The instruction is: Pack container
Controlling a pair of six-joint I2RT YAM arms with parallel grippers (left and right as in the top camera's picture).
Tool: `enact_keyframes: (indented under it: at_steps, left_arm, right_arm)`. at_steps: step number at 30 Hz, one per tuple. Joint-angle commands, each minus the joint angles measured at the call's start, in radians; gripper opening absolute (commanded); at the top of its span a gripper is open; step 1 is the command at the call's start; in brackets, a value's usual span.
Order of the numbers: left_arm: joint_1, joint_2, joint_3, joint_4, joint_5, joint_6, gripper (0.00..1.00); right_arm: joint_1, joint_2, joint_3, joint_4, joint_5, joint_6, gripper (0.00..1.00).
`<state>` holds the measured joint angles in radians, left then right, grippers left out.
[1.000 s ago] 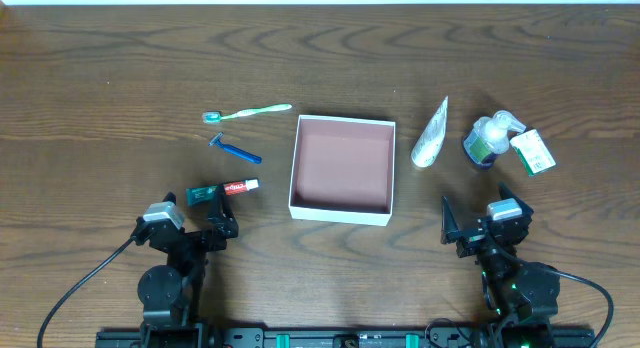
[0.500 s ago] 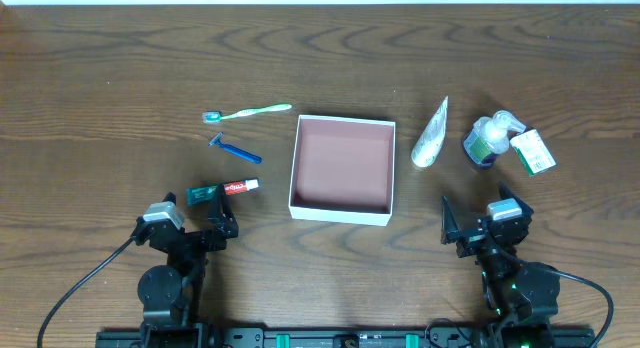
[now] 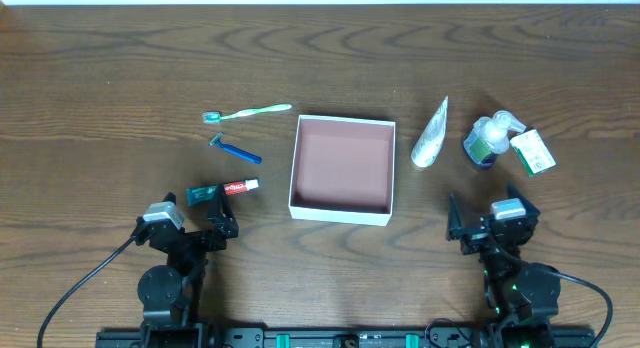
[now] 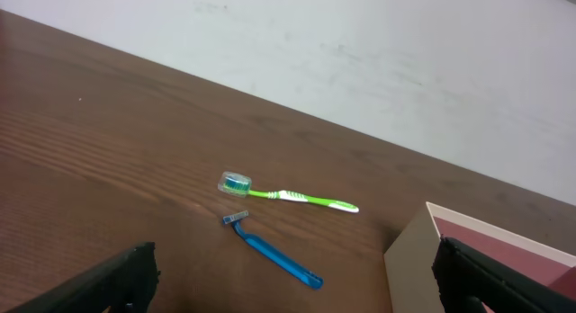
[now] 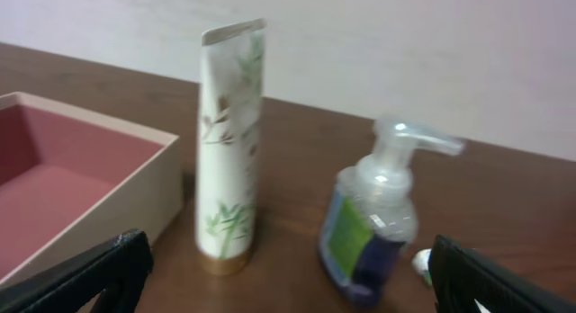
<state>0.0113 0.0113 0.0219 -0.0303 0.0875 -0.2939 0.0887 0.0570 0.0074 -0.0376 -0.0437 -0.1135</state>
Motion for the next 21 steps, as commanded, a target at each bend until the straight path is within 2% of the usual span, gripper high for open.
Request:
enact_keyframes:
  at_steps: [1, 5, 9, 15, 21]
  left_arm:
    - [0.005, 0.0, -0.018, -0.032, 0.017, 0.005, 0.98]
    - [0.005, 0.0, -0.018, -0.032, 0.017, 0.005, 0.98]
    - [0.005, 0.0, -0.018, -0.032, 0.017, 0.005, 0.98]
    - [0.005, 0.0, -0.018, -0.032, 0.017, 0.005, 0.98]
    - [0.005, 0.0, -0.018, -0.032, 0.017, 0.005, 0.98]
  right_arm:
    - [-0.012, -0.005, -0.002, 0.02, 0.035, -0.019, 0.99]
    - [-0.012, -0.005, 0.009, 0.051, -0.113, -0.023, 0.99]
    - [-0.011, -0.004, 0.091, -0.061, -0.183, -0.022, 0.99]
    - [-0.011, 0.048, 0.35, -0.241, -0.151, -0.027, 0.99]
    - [-0.011, 0.238, 0.591, -0.392, -0.176, -0.026, 0.99]
